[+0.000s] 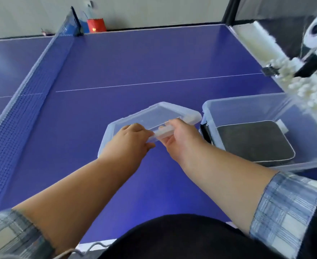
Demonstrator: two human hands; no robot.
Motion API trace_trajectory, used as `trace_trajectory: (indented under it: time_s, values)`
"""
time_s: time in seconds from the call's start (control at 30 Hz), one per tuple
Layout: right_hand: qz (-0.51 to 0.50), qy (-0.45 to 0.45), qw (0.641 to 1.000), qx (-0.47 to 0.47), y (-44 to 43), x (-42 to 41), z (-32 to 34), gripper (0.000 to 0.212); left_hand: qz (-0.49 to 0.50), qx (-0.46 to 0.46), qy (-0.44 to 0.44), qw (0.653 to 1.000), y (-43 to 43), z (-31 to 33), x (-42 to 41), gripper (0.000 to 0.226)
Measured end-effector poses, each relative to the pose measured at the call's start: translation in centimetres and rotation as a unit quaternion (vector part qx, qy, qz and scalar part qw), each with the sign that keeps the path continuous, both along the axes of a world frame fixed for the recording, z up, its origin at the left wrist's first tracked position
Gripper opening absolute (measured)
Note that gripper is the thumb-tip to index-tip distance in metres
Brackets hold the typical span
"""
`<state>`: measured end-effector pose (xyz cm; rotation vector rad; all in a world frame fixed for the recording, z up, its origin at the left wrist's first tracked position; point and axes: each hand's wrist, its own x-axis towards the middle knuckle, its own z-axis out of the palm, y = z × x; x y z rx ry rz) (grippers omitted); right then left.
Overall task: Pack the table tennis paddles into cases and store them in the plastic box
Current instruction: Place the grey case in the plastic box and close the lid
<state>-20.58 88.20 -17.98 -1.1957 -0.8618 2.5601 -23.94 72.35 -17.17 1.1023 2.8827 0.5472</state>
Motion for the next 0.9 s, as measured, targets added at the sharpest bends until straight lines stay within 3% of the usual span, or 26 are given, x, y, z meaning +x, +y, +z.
trace_trajectory:
  time_s: [0.17, 0.33, 0.57, 0.73, 0.9]
  values:
    - [-0.005, 0.032, 0.999, 0.005, 8.2, 2.9, 0.4, 0.023, -0.032, -0.037, -0.024, 0.998, 8.9, 2.8, 3.4, 0.024]
    - [0.040, 0.056, 0.997, 0.041, 17.6, 6.1, 0.6, 0.034, -0.058, -0.071, -0.023, 0.996, 18.6, 4.2, 8.0, 0.025]
    - [0.124, 0.034, 0.990, 0.066, 31.3, 10.8, 0.2, 0.018, -0.026, -0.060, -0.084, 0.994, 32.1, 3.9, 13.9, 0.033]
    - [0.173, -0.007, 0.983, 0.055, 38.5, 13.0, -0.1, 0.023, -0.008, -0.051, -0.145, 0.988, 40.0, 3.4, 16.8, 0.022]
    - [0.238, -0.067, 0.968, 0.049, 43.3, 13.5, 0.0, 0.044, -0.014, -0.085, -0.174, 0.981, 46.1, 3.5, 17.4, 0.041]
